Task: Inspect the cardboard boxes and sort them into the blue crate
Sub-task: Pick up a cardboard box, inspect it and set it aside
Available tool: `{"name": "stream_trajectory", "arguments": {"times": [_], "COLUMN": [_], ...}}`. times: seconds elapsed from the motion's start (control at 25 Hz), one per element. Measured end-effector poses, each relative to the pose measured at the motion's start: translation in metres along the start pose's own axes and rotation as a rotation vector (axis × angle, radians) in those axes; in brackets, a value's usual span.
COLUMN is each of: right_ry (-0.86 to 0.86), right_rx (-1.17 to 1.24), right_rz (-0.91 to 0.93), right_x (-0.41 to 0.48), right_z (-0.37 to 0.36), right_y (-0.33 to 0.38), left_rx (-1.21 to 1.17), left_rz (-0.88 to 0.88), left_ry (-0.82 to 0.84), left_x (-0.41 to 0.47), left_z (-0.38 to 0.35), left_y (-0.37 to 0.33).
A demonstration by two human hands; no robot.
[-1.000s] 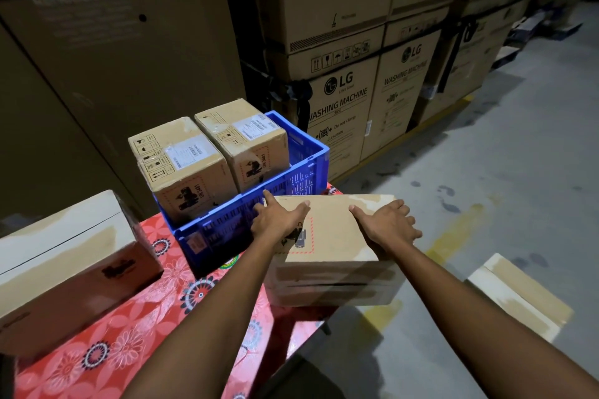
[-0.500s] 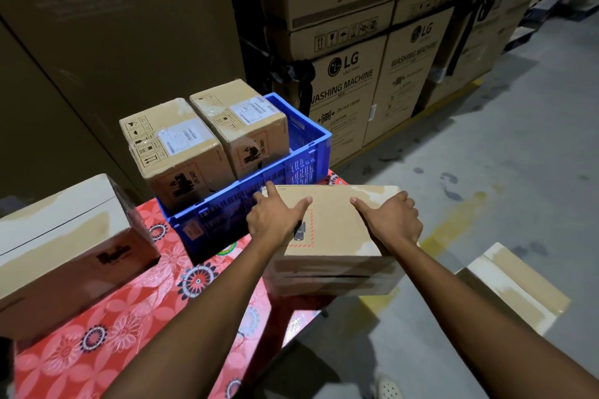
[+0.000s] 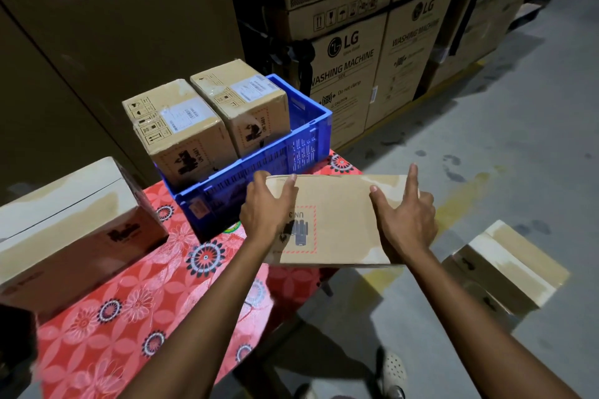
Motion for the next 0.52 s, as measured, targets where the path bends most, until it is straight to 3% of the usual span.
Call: {"name": "stream_trajectory", "arguments": {"times": [0.28,0.52], "right_ry": [-0.020,0.141], "right_rx": [0.329,0.262], "right_rz": [0.043,-0.063], "right_x": [-0.013,-0.038], "right_z": [0.014,-0.038], "right_y": [-0.006,-0.054], "left_rx": [-0.440,-0.329], "left_rz": [-0.080,0.052], "left_ry": [-0.159,0.014], "left_x": [-0.007,-0.035], "left_z": [0.008,-0.038], "left_y": [0.019,0.077]}}
Point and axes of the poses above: each hand's wrist, its own x-axis towards the middle knuckle, its own z-axis out of the back of the hand, y = z × x, the point moved 1 cm from there along x, towards the middle knuckle, and after that the axes turned 10 degrees about y, right-handed, at the moved point
